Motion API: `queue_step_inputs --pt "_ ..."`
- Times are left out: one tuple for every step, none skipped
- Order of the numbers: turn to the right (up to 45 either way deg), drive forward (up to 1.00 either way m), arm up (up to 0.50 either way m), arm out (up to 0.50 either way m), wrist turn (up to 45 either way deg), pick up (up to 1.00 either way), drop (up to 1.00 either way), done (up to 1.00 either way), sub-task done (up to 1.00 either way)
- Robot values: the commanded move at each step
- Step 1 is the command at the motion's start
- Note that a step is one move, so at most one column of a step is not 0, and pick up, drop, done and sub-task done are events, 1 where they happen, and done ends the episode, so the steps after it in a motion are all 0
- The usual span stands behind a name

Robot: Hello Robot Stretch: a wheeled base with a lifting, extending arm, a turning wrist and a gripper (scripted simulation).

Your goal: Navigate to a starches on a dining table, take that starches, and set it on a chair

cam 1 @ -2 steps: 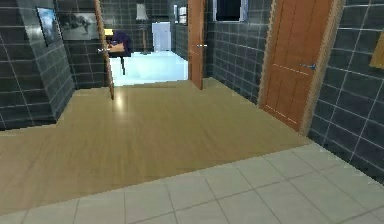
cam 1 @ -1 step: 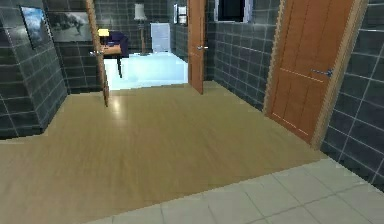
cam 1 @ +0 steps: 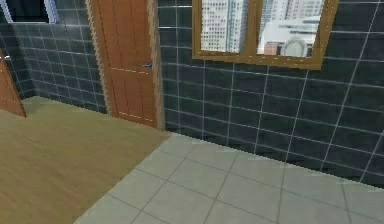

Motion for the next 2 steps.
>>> queue_step_inputs --pt "9.0 0.00 0.00 0.00 0.0 0.00 0.00 0.00 0.00" --pt "0.0 0.05 0.00 0.00 0.0 0.00 0.00 0.00 0.00"
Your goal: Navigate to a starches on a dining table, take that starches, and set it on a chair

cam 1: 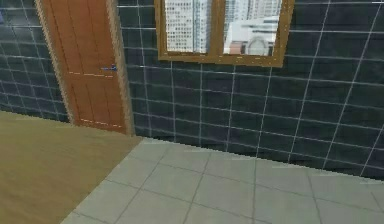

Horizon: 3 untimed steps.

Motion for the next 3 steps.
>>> queue_step_inputs --pt "45.0 0.00 0.00 0.00 0.0 0.00 0.00 0.00 0.00" --pt "18.0 0.00 0.00 0.00 0.0 0.00 0.00 0.00 0.00" --pt "45.0 0.00 0.00 0.00 0.0 0.00 0.00 0.00 0.00"
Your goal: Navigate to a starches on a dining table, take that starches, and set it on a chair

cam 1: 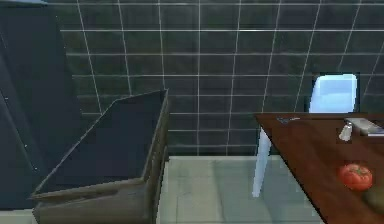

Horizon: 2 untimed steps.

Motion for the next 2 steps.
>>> queue_step_inputs --pt "45.0 0.00 0.00 0.00 0.0 0.00 0.00 0.00 0.00" --pt "36.0 0.00 0.00 0.00 0.0 0.00 0.00 0.00 0.00"
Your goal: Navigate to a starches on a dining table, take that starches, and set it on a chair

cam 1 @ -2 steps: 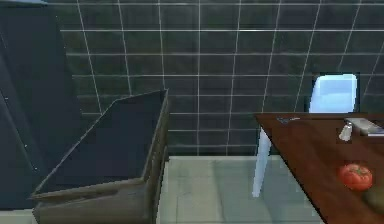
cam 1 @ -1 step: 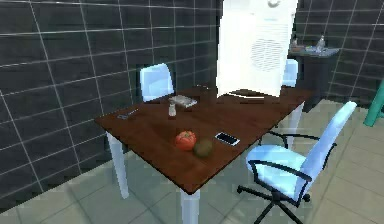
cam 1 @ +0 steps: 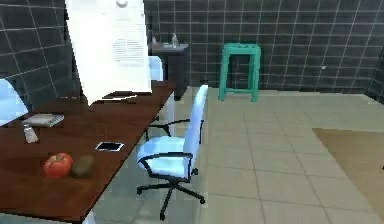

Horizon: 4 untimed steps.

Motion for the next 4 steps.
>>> queue_step_inputs --pt "0.0 0.85 0.00 0.00 0.0 0.00 0.00 0.00 0.00" --pt "45.0 0.00 0.00 0.00 0.0 0.00 0.00 0.00 0.00" --pt "45.0 0.00 0.00 0.00 0.0 0.00 0.00 0.00 0.00" --pt "45.0 0.00 0.00 0.00 0.0 0.00 0.00 0.00 0.00"
